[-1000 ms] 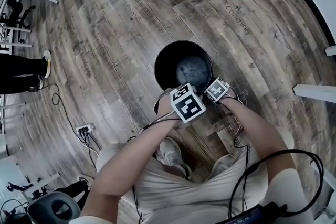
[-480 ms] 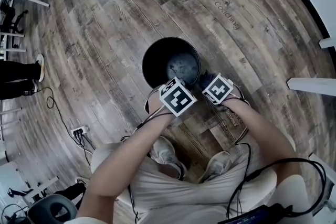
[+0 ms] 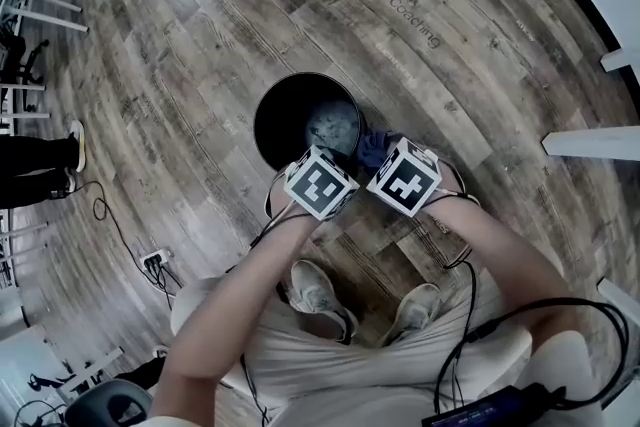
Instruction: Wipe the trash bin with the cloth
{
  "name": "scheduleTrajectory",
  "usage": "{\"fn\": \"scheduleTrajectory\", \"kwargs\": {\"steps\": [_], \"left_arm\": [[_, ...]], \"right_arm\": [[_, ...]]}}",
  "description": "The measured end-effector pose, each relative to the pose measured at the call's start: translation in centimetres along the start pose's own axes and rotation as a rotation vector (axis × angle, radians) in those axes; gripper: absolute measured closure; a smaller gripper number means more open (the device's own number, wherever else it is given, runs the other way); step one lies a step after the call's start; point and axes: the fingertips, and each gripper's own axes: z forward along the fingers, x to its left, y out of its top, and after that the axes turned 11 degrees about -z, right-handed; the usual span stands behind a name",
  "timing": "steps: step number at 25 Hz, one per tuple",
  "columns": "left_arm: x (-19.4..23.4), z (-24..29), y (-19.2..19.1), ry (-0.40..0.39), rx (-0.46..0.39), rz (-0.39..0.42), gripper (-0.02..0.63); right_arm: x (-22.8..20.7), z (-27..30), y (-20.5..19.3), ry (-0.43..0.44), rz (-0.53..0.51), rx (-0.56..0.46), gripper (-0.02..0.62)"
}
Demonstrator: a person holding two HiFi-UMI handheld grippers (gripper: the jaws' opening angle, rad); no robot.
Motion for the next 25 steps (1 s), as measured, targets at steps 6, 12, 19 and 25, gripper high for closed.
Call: {"fn": "scheduleTrajectory", "kwargs": {"steps": [6, 12, 19, 25], "left_arm": [[-0.2, -0.6, -1.4, 0.004, 0.047, 0.097, 0.515], [0.1, 0.0, -2.1, 0.023, 0.047, 0.144, 0.52], [0.9, 0.2, -1.9, 0.052, 0.025, 0.148, 0.583], [0.8, 0.2, -2.0, 0.044, 0.032, 0.151, 0.583]], "right_arm": [[0.5, 0.2, 0.9, -0.015, -0.014, 0.019, 0.485], [0.7, 1.6, 0.4, -0.011, -0.008, 0.055, 0.485], [-0.1, 5.5, -1.7, 0.002, -0.006, 0.12, 0.486], [-0.5, 9.9, -4.0, 0.054, 0.071, 0.106, 0.485]]}}
